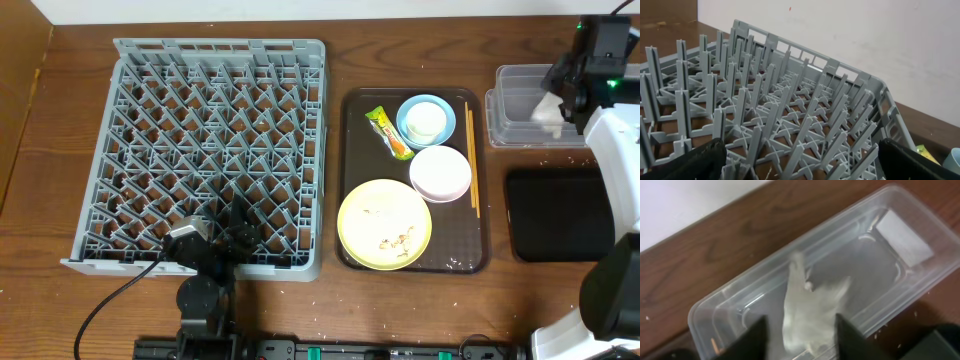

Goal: Sort waste into correct bins and load items into the dishwasher
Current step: 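Carry the tissue to the clear plastic bin and release it, then move the right gripper back to the yellow snack wrapper and grasp it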

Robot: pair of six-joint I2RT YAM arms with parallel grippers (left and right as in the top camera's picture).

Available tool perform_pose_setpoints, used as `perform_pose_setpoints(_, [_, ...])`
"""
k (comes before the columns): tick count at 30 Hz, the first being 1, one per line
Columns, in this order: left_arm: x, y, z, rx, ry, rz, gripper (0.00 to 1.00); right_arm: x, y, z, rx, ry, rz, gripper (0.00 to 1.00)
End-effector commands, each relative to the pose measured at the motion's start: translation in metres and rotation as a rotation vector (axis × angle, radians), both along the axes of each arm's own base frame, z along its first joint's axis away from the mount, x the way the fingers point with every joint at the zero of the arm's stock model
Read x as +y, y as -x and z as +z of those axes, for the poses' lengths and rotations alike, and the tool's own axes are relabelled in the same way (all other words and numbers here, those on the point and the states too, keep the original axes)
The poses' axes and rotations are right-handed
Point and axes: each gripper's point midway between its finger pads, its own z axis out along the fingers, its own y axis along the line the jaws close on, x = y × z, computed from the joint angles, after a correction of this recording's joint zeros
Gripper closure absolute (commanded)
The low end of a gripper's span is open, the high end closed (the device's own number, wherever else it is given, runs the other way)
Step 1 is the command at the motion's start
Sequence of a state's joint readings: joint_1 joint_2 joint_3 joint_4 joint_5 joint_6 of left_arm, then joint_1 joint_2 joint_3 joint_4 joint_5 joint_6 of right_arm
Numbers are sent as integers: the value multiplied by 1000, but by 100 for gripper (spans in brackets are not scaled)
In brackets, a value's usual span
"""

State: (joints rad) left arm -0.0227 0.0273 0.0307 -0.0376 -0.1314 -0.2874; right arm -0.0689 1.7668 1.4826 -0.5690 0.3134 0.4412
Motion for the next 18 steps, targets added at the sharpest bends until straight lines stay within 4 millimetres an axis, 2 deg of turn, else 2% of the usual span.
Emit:
perform_pose_setpoints(1, [3, 1, -17, 55, -14, 15, 2, -5, 3, 14, -27, 22, -18, 32])
perform_pose_setpoints(4, [3, 1, -17, 55, -14, 15, 2, 3, 3, 23, -44, 5, 34, 30])
perform_pose_setpoints(7, [3, 1, -17, 55, -14, 15, 2, 34, 0, 37, -80, -81, 201, 27])
perform_pose_setpoints(9, [3, 1, -17, 55, -14, 15, 2, 63, -1, 50, -126, -186, 331, 15])
perform_pose_setpoints(11, [3, 1, -17, 55, -14, 15, 2, 107, 3, 68, -181, -341, 512, 3])
perform_pose_setpoints(13, [3, 1, -17, 55, -14, 16, 2, 142, 10, 83, -219, -467, 655, 1])
perform_pose_setpoints(15, [3, 1, -17, 55, -14, 15, 2, 165, 11, 91, -237, -559, 695, 1])
perform_pose_setpoints(18, [3, 1, -17, 55, -14, 15, 2, 209, 14, 91, -237, -516, 822, 1])
